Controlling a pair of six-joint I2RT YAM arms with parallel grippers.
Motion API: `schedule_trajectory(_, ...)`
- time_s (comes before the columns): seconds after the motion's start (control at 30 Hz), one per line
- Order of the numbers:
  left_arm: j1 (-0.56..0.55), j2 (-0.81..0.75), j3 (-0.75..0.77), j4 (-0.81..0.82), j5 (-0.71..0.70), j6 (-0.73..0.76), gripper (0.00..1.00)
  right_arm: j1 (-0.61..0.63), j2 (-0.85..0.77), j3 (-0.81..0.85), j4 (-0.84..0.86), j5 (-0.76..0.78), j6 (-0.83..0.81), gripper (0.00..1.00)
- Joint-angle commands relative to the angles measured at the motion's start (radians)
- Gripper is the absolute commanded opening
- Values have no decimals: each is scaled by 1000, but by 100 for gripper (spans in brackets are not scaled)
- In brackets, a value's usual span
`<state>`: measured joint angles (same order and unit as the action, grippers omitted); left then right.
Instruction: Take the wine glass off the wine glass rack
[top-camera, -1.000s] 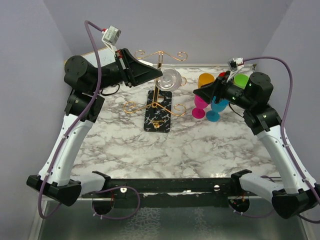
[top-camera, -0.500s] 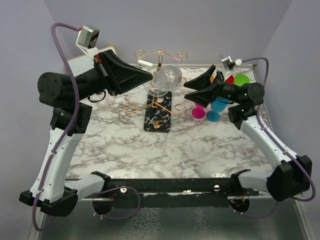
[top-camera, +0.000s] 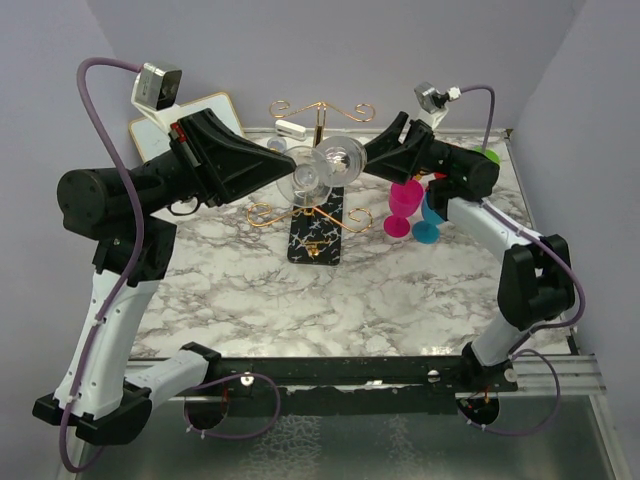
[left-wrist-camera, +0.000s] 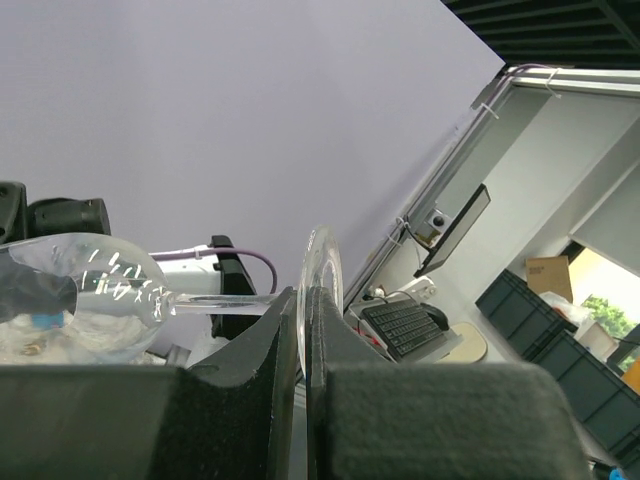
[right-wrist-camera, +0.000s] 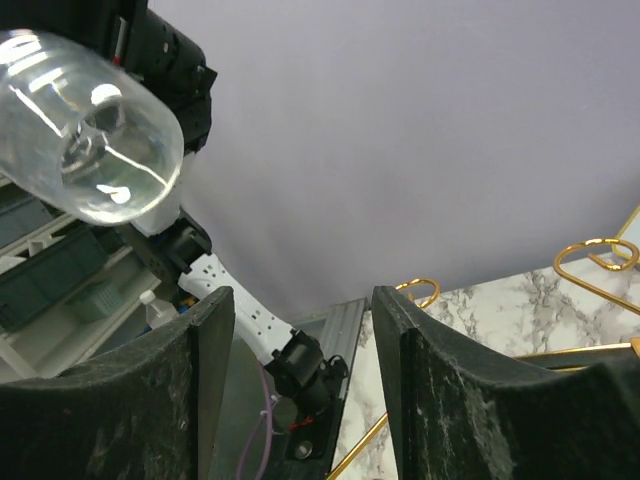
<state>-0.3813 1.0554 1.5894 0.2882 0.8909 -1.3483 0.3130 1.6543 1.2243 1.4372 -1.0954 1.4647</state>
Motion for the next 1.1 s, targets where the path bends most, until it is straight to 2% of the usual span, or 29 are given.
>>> schedule_trajectory(0.0, 2, -30, -28, 60, -38, -15, 0, 5, 10, 93, 341, -24, 94, 58)
schedule_trajectory(0.23, 2, -43, -62, 75, -44, -22, 0, 5, 9, 149, 341, -13, 119, 58)
schedule_trajectory(0.73, 2, -36, -98, 119, -53, -36, 0, 17, -123, 108, 343, 6, 161, 58)
schedule_trajectory(1.07, 2, -39, -97, 126, -56, -41, 0, 27, -103, 125, 334, -7, 158, 59)
